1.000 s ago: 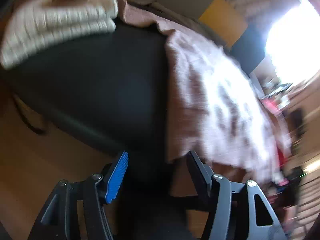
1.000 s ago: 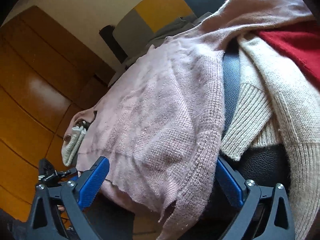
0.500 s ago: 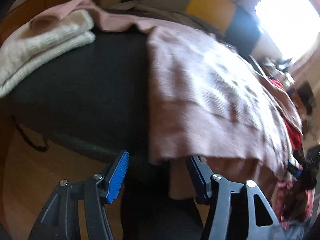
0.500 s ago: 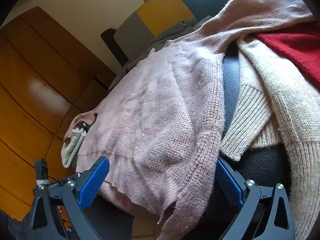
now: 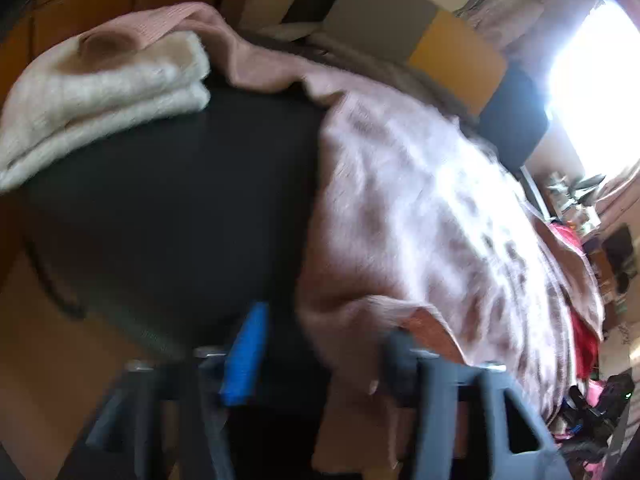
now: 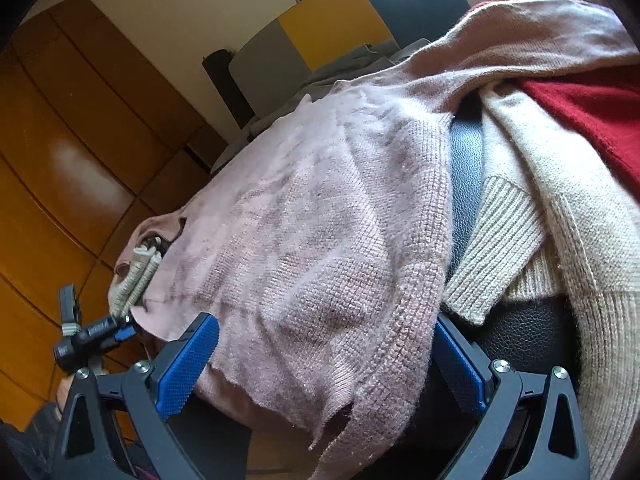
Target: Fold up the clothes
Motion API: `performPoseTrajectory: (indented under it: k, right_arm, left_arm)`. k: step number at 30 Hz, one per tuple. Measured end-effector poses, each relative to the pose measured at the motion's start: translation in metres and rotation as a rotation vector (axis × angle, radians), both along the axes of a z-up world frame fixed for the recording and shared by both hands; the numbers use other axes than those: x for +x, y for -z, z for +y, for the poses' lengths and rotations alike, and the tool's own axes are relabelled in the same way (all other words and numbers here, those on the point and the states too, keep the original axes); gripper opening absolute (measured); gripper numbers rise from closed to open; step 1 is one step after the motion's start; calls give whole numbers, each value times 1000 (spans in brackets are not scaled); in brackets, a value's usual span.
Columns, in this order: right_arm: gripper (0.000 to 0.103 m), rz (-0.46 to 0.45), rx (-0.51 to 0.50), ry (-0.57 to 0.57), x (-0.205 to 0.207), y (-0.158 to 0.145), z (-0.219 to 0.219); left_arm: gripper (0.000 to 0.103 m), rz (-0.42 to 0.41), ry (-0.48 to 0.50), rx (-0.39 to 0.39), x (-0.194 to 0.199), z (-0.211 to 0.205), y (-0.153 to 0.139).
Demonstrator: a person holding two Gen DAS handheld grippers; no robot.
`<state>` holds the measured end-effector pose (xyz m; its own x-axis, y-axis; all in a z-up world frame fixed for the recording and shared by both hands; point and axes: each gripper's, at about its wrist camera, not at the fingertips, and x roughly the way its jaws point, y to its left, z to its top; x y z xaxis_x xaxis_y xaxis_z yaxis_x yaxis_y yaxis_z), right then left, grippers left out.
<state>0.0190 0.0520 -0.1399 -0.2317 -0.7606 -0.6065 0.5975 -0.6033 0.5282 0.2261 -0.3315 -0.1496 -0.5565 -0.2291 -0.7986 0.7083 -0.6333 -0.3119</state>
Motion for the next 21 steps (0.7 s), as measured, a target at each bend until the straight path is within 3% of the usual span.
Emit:
performPoseTrajectory:
  k: [1, 3, 6, 9, 11, 13, 16, 21]
  right_arm:
    - [103, 6, 4, 1, 1, 0, -1]
    - [103, 12, 7, 3, 2, 0, -1]
    - [103, 9, 0, 3, 0, 0, 2]
    - [103, 7, -7, 2, -3, 0, 7]
    - [103, 9, -9, 4, -5, 1, 12]
    - [103, 12, -3, 6, -5, 0, 12]
    - [103, 20, 4, 3, -3, 0, 10]
    - [103, 13, 14, 4, -3, -1, 6]
  left_arm:
    - [4, 11, 0, 4, -2, -3, -2]
    - [4, 29, -18, -78, -1, -12, -24]
    - [4, -15, 60, -312, -13, -5, -67]
    - [4, -135, 215, -467, -34, 23, -78]
    - [8, -214, 302, -490, -39, 36, -71]
    - [9, -280, 365, -464, -33, 45, -54]
    - [14, -340, 385, -377, -8, 51, -26]
    - [16, -272, 230, -134, 31, 24, 12]
